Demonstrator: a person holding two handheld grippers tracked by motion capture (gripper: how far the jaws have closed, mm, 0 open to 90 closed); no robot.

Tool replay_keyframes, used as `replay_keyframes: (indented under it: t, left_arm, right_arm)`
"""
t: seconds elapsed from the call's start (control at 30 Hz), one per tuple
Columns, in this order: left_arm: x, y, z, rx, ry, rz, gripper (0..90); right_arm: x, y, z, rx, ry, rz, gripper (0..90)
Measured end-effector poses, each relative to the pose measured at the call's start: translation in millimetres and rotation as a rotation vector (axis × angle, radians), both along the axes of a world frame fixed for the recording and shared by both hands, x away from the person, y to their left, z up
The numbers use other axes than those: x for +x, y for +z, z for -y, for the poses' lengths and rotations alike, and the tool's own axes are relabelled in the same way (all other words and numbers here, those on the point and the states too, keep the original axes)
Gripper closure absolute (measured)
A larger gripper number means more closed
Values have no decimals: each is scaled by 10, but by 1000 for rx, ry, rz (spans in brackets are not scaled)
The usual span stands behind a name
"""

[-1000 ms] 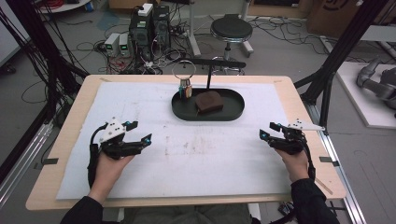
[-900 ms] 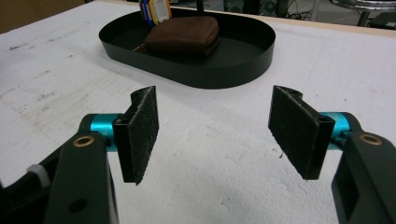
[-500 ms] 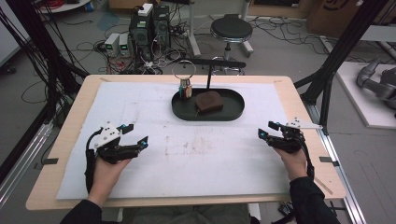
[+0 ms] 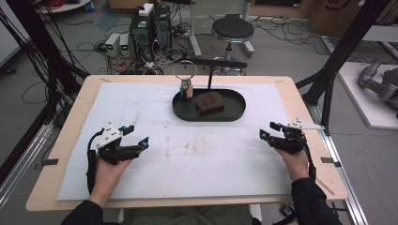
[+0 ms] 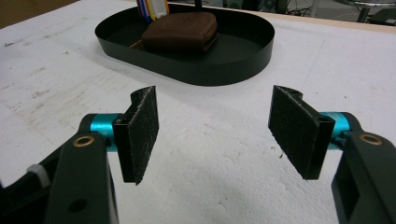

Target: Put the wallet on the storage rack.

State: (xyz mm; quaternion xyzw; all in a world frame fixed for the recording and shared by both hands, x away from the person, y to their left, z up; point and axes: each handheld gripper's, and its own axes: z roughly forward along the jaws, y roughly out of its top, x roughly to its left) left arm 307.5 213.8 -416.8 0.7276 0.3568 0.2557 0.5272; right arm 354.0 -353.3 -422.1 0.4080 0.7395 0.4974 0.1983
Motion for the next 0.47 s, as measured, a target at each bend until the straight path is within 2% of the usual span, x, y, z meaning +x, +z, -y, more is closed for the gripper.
replay_keyframes:
  t: [0.47]
  left_arm:
    - [49,-34,29,10,-2,-10,256]
  right_arm:
    - [-10,0,21,0,-1,-5,342]
